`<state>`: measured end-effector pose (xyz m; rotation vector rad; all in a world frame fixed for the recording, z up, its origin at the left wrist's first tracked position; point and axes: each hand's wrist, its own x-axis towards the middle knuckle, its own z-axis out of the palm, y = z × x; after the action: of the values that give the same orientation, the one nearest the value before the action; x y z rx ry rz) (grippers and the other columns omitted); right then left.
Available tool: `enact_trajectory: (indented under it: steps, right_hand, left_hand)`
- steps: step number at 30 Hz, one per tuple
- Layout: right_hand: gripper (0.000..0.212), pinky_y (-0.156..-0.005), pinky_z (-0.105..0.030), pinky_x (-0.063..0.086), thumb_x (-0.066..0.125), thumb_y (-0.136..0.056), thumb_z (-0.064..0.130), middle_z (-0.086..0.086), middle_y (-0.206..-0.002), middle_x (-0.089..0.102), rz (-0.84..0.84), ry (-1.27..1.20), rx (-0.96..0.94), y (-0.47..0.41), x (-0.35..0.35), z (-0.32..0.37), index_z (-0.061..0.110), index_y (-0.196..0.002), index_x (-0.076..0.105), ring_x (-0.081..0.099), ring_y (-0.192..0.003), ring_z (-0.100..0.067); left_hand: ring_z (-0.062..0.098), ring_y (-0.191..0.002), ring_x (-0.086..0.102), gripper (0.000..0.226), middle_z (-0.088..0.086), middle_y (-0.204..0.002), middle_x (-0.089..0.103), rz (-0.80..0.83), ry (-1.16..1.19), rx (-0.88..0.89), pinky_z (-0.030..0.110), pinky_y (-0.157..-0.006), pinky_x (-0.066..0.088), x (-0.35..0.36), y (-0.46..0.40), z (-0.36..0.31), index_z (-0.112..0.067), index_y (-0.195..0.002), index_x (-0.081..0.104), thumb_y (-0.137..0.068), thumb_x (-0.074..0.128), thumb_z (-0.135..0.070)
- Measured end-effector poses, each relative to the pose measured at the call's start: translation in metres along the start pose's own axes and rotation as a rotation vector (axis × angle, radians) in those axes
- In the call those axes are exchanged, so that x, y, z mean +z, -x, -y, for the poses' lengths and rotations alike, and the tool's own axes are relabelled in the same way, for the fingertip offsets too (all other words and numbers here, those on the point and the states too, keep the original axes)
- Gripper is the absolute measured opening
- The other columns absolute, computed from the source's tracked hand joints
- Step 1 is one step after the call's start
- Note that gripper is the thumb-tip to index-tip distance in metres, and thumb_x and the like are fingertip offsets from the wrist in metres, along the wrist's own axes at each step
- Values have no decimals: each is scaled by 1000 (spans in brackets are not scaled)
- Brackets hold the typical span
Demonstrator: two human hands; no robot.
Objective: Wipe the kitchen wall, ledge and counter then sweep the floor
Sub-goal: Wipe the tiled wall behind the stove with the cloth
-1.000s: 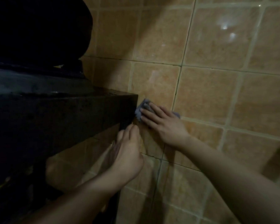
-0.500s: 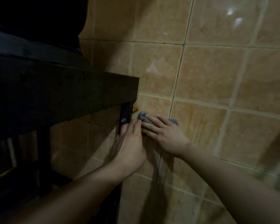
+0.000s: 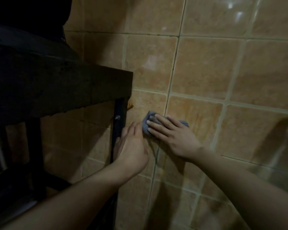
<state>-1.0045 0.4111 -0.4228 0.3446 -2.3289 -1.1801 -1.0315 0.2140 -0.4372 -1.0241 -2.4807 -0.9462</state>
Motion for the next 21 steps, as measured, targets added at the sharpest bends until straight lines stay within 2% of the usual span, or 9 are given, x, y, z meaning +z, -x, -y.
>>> enact_trajectory:
  steps: [2,5,8,10,13,15,17,21]
  right_hand:
    - [55,-112,-37,5,36,-84,26,-2,-147,42,-34,13,-13,4,-7,-20,19,-138,49,36,-136,-27]
    - [57,-111,-38,15,36,-83,22,-5,-146,42,-181,6,220,8,-26,-64,17,-139,45,38,-135,-29]
    - [59,-110,-43,16,34,-84,22,-7,-149,37,-196,38,381,18,-31,-73,17,-142,40,33,-138,-32]
    - [62,-111,-41,13,35,-81,23,-6,-151,34,-161,0,349,33,-15,-50,17,-143,39,28,-140,-30]
    - [62,-112,-41,13,33,-82,26,-2,-151,33,-55,-56,171,65,4,-14,18,-144,38,23,-142,-26]
    - [61,-112,-42,17,33,-82,27,-1,-150,36,-12,-44,71,77,0,-19,19,-142,42,28,-141,-27]
    - [59,-112,-43,15,33,-84,25,-1,-149,37,-37,-25,56,79,-9,-42,19,-141,43,32,-139,-26]
    - [59,-114,-41,5,42,-85,22,-4,-151,33,-158,40,381,76,-26,-95,18,-143,38,24,-141,-24]
  left_hand:
    - [17,-139,17,76,-1,-153,20,-4,-22,1,41,-113,26,0,-3,-4,-18,-148,14,-84,56,-14]
    - [18,-138,16,78,-1,-152,20,-11,-32,14,41,-113,25,0,-8,-14,-17,-148,11,-85,56,-14]
    - [18,-138,16,77,-1,-152,19,-23,-35,24,41,-113,26,4,-10,-20,-17,-148,10,-86,54,-14]
    - [17,-139,15,77,-1,-153,18,-14,-32,30,40,-113,26,9,-6,-22,-18,-148,11,-86,56,-16]
    - [16,-140,15,77,-2,-154,17,5,-35,38,38,-113,26,15,-1,-28,-19,-148,11,-87,57,-18]
    - [16,-141,14,76,-2,-154,15,3,-49,41,37,-113,26,16,0,-32,-18,-148,11,-87,55,-17]
    - [17,-141,13,76,-2,-155,15,5,-35,56,36,-114,24,17,-1,-40,-18,-148,11,-87,56,-17]
    - [19,-138,16,77,-1,-153,18,-15,-24,92,33,-113,22,24,-6,-56,-16,-148,13,-84,57,-14]
